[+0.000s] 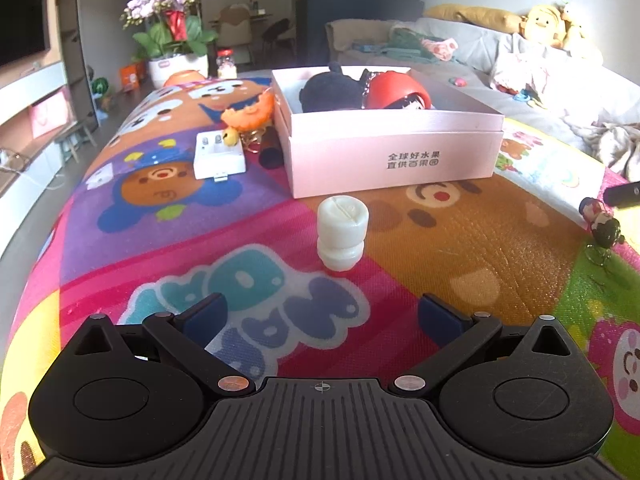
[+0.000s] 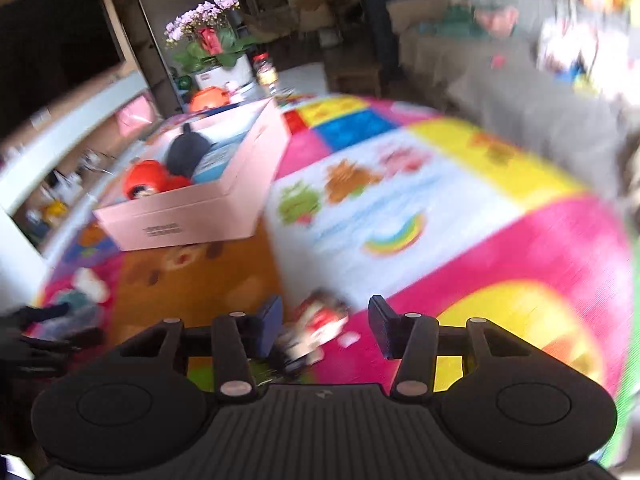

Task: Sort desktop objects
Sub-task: 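Carry the doll keychain with the right gripper while the left gripper grasps the white cylinder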

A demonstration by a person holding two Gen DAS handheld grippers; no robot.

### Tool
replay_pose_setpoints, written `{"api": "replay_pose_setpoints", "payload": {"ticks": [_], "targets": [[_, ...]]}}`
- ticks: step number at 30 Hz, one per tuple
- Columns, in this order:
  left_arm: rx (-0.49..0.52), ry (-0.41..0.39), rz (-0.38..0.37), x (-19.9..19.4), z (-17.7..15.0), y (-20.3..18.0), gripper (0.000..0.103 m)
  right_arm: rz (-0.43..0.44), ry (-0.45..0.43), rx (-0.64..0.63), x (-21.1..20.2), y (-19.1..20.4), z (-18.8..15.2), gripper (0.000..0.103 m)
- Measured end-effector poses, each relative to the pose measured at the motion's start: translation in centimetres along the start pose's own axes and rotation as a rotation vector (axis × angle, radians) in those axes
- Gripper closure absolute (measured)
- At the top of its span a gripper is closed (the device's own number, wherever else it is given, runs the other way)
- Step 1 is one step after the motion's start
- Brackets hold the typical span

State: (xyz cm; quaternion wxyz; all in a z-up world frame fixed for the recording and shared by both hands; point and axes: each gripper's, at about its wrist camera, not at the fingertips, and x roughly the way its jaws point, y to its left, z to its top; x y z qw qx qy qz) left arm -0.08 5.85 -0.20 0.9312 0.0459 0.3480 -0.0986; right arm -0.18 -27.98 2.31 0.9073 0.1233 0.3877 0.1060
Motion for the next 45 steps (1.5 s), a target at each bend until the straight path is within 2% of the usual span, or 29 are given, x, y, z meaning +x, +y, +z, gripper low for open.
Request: {"api": "replay_pose_setpoints", "payload": {"ticks": [2,5,6,7,8,10,15,18,19,21,23,24,27,28,29,31,33,35,37,39,41,42,43,45], "targets": [[-0.001,0.0,0.001,0.0,0.0,0.0,0.0,-0.001,0.006,-0.01,0.9,0.9,-0.3,0.045],[-0.004,0.0,0.002,-0.1,0.0,0.1,0.0,-0.059,0.019,-0.098,2.4,3.3,-0.8,0.045],[-0.005,0.001,0.001,-0.1,0.0,0.1,0.0,-0.082,0.011,-0.128,2.7,4.1,-1.0,0.051],[-0.007,0.002,-0.001,0.0,0.0,0.1,0.0,-0.088,0.017,-0.155,3.1,4.8,-1.2,0.068],[-0.008,0.003,-0.002,0.0,0.0,0.2,0.0,-0.074,0.031,-0.176,3.6,5.6,-1.2,0.073],[-0.009,0.007,-0.004,0.0,0.1,0.2,0.0,-0.021,0.04,-0.211,3.9,7.1,-1.5,0.073],[-0.014,0.016,-0.008,0.1,0.2,0.2,0.0,0.115,0.027,-0.391,3.7,12.2,-3.2,0.073],[-0.008,0.023,-0.008,0.2,0.2,0.2,0.0,0.128,0.011,-0.457,3.6,14.0,-4.2,0.073],[-0.007,0.023,-0.008,0.2,0.2,0.2,0.0,0.12,0.001,-0.471,3.5,14.2,-4.4,0.072],[-0.001,0.017,0.001,0.1,0.3,0.1,0.0,0.103,-0.018,-0.485,3.1,14.0,-4.9,0.063],[0.021,-0.012,0.033,-0.2,0.4,-0.3,0.0,0.088,-0.038,-0.488,2.6,13.6,-5.3,0.043],[0.029,-0.038,0.039,-0.4,0.6,-0.6,0.001,0.081,-0.047,-0.491,2.4,13.4,-5.4,0.04],[0.031,-0.072,0.02,-0.2,1.6,-1.3,0.011,0.072,-0.046,-0.495,2.0,13.1,-5.7,0.039],[0.035,-0.07,0.016,0.2,1.9,-1.6,0.02,0.072,-0.041,-0.49,1.9,12.9,-5.6,0.039],[0.041,-0.065,0.016,0.6,2.2,-1.9,0.025,0.075,-0.034,-0.481,2.0,12.8,-5.6,0.038],[0.044,-0.05,0.033,1.7,2.6,-2.2,0.028,0.079,-0.018,-0.462,2.1,12.7,-5.5,0.038],[0.025,-0.046,0.03,2.3,2.9,-2.0,0.04,0.084,0.007,-0.439,2.3,12.6,-5.5,0.039],[0.01,-0.054,0.028,2.2,2.9,-1.8,0.07,0.09,0.026,-0.424,2.6,12.7,-5.6,0.039],[0.014,-0.069,0.033,1.6,2.7,-1.7,0.073,0.083,0.027,-0.425,2.8,12.9,-5.8,0.039],[0.03,-0.084,0.024,0.7,2.2,-1.8,0.074,0.074,0.033,-0.426,2.8,13.0,-5.7,0.045],[0.057,-0.098,0.019,-0.4,1.8,-2.1,0.073,0.069,0.043,-0.428,2.8,13.1,-5.5,0.062],[0.072,-0.107,0.018,-1.0,1.4,-2.3,0.073,0.07,0.048,-0.431,2.7,13.2,-5.4,0.067],[0.082,-0.114,0.016,-1.6,1.2,-2.4,0.074,0.075,0.057,-0.434,2.6,13.2,-5.4,0.071],[0.09,-0.129,0.005,-2.9,0.9,-2.4,0.073,0.073,0.064,-0.456,2.1,13.5,-5.3,0.071]]}}
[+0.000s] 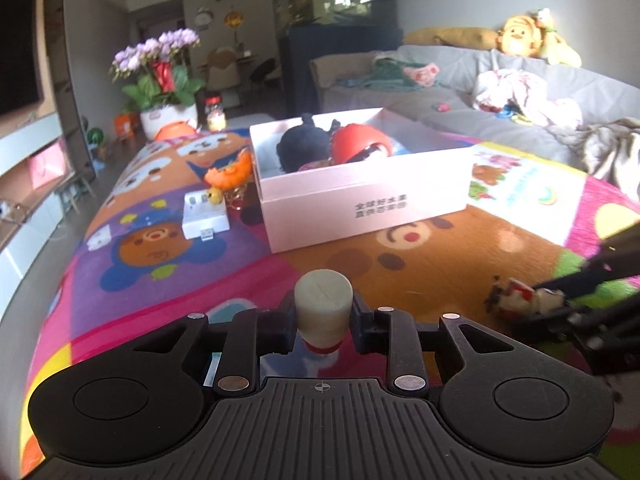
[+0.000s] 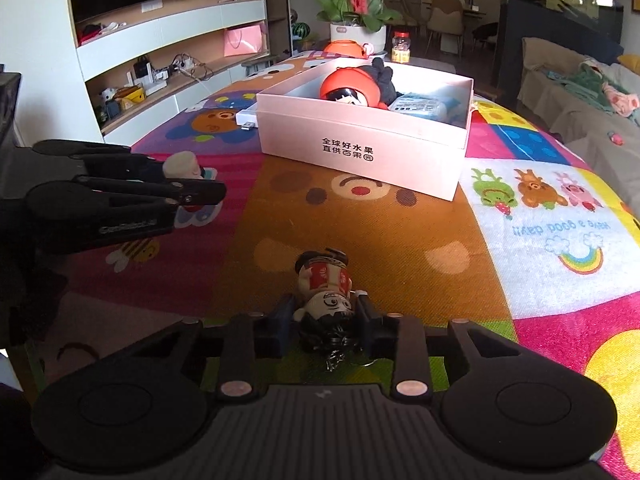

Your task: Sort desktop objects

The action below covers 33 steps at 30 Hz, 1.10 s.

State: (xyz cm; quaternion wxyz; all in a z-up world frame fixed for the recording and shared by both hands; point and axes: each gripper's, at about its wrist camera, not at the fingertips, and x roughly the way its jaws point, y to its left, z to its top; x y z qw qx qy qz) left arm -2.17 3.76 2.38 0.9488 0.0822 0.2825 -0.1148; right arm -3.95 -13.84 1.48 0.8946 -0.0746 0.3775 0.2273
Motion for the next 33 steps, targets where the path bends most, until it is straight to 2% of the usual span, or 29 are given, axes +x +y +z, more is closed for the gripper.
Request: {"api": "replay_pose_setpoints", "payload": {"ticks": [3,7,11,15,16,18,19,20,23,27,30,31,32,33], "targets": [[0.004,-0.039,-0.013,-1.9,0.6,0.1,0.074,-0.009,-0.029,-0.037,-1.6,0.1,0.5,0.071],[0.017,-0.128,0.003,-3.3,3.0,0.4,0.074,0.006,-0.15,0.017,-5.7,-1.3,3.1,0.071],[0.037,-0.208,0.036,-2.3,6.3,0.7,0.074,0.002,-0.296,0.057,-9.7,-2.6,5.3,0.071],[0.028,-0.268,0.07,0.4,10.9,1.3,0.073,-0.024,-0.357,0.049,-11.3,-3.0,6.4,0.071],[0.015,-0.285,0.079,1.1,11.9,1.7,0.071,-0.027,-0.361,0.048,-11.3,-3.1,6.6,0.071],[-0.009,-0.295,0.068,2.0,13.3,2.4,0.054,-0.035,-0.365,0.047,-11.3,-3.4,7.0,0.071],[-0.029,-0.293,0.058,2.2,13.5,2.8,0.041,-0.039,-0.367,0.048,-11.2,-3.6,7.2,0.071],[-0.052,-0.291,0.048,2.1,13.3,3.2,0.035,-0.042,-0.369,0.049,-11.1,-3.9,7.5,0.071],[-0.069,-0.251,0.026,2.2,10.9,3.4,0.026,-0.043,-0.373,0.056,-10.3,-4.8,9.0,0.071],[-0.044,-0.13,0.01,3.4,6.7,3.4,0.024,-0.03,-0.367,0.117,-7.8,-6.9,12.7,0.071],[-0.042,-0.07,0.028,4.3,4.6,4.0,0.023,-0.023,-0.362,0.189,-5.1,-8.5,15.3,0.071],[-0.049,-0.058,0.039,4.4,4.2,4.7,0.022,-0.018,-0.358,0.212,-4.2,-9.0,15.8,0.067],[-0.058,-0.048,0.051,4.6,3.8,5.4,0.022,-0.018,-0.356,0.235,-3.5,-9.3,16.0,0.058],[-0.068,-0.042,0.064,4.8,3.7,6.1,0.021,-0.022,-0.354,0.255,-2.9,-9.5,15.9,0.055]]}}
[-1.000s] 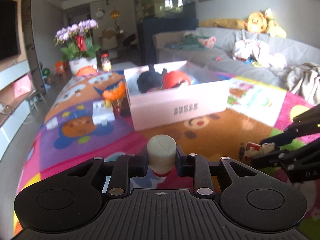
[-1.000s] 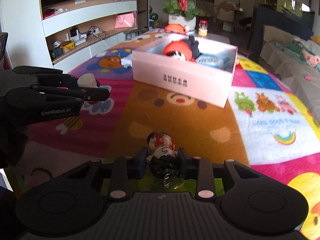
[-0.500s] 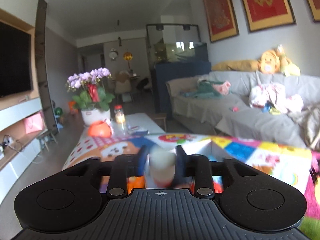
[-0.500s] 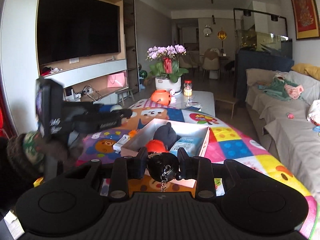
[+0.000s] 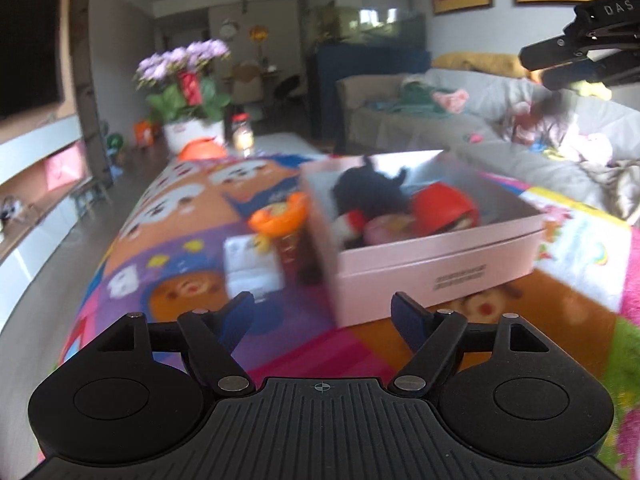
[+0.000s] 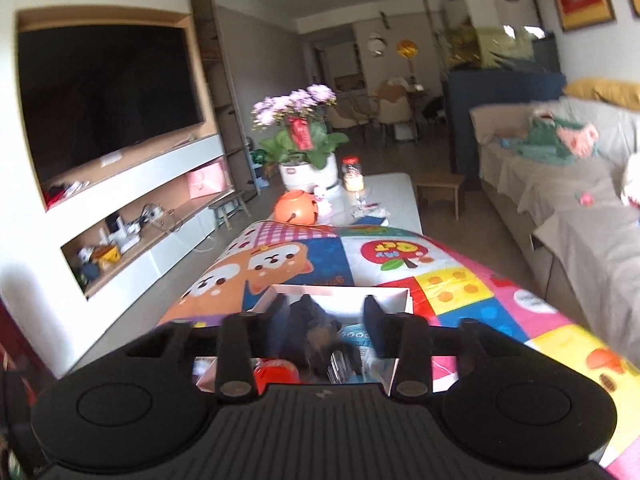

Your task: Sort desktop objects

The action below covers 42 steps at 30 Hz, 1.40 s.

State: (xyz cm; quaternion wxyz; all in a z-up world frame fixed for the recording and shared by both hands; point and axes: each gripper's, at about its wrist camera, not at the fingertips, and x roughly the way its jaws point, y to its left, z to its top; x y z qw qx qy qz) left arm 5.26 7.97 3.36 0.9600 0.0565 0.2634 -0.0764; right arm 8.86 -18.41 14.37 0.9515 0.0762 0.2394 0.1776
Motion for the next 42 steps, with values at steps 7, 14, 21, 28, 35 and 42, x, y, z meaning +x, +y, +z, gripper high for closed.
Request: {"api": "replay_pose_setpoints", "payload": {"ticks": [7,14,21,28,35,42], "targets": [[-0.046,0.037,0.088,2.8,0.4,3.5,0.019,0.031,0.045,-0.121,-0.5,1.6,-6.3,0.021],[-0.056,0.092,0.093,8.0,2.5,5.3,0.024,0.142,0.194,-0.282,-1.2,4.7,-14.9,0.019],[-0.117,0.15,0.036,11.1,3.4,6.8,0.025,0.187,0.256,-0.137,0.2,4.2,-16.9,0.017],[-0.079,0.147,0.093,10.6,2.6,6.9,0.05,0.185,0.273,-0.058,0.8,3.1,-16.9,0.008],[-0.024,0.133,0.108,11.4,3.1,6.2,0.035,0.184,0.275,-0.074,0.9,3.4,-17.0,0.005],[0.008,0.105,0.127,8.0,2.1,5.4,0.051,0.198,0.268,-0.029,1.0,2.7,-16.9,0.001]]}}
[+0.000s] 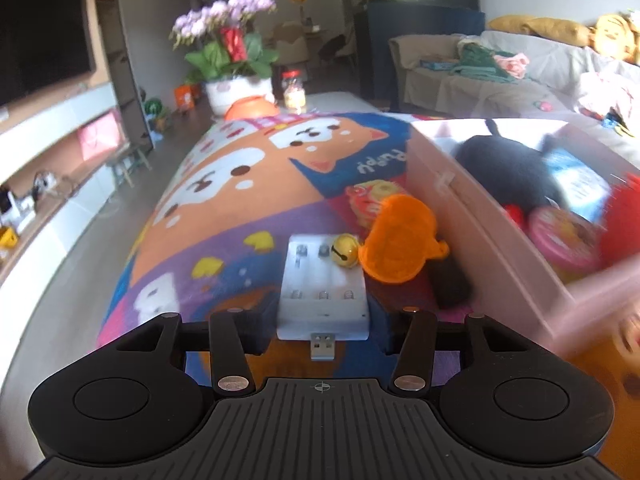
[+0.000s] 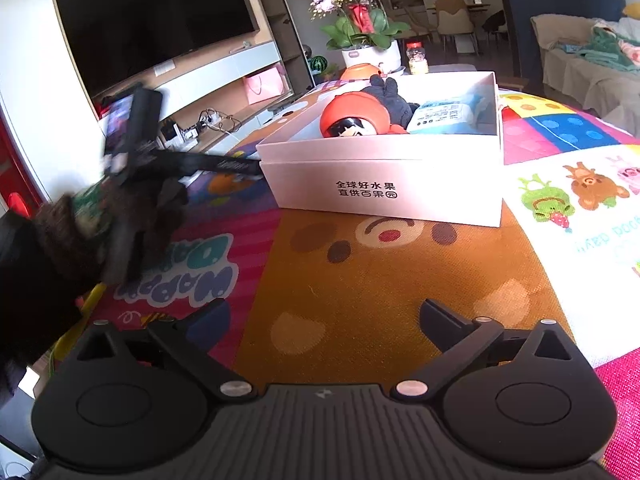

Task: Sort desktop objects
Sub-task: 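Grasp the white battery charger with the left gripper and set it beside the box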

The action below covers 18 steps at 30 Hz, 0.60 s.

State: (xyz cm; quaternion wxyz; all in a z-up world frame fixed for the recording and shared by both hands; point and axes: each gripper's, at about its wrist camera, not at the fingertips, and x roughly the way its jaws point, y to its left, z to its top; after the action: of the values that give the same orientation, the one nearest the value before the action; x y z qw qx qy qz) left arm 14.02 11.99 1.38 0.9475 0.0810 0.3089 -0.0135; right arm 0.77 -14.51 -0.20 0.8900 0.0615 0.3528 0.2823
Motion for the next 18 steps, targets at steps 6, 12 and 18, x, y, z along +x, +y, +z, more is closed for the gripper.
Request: {"api": "replay_pose_setpoints", "payload": {"ticks": [6,12,18], "targets": [[0.075,-0.031,-0.126,-7.7,-4.1,-1.5,0.05,-0.018,-0.024,0.072,-0.3,-1.0,0.2,0.0],[0.111,-0.032,-0.326,-12.5,-6.7,-5.3,0.05,-0.074,-0.083,0.14,-1.3,-1.9,0.3,0.0],[0.154,-0.033,-0.448,-12.3,-7.3,-10.0,0.048,-0.123,-0.139,0.212,-2.9,-3.2,0.5,0.0]]}}
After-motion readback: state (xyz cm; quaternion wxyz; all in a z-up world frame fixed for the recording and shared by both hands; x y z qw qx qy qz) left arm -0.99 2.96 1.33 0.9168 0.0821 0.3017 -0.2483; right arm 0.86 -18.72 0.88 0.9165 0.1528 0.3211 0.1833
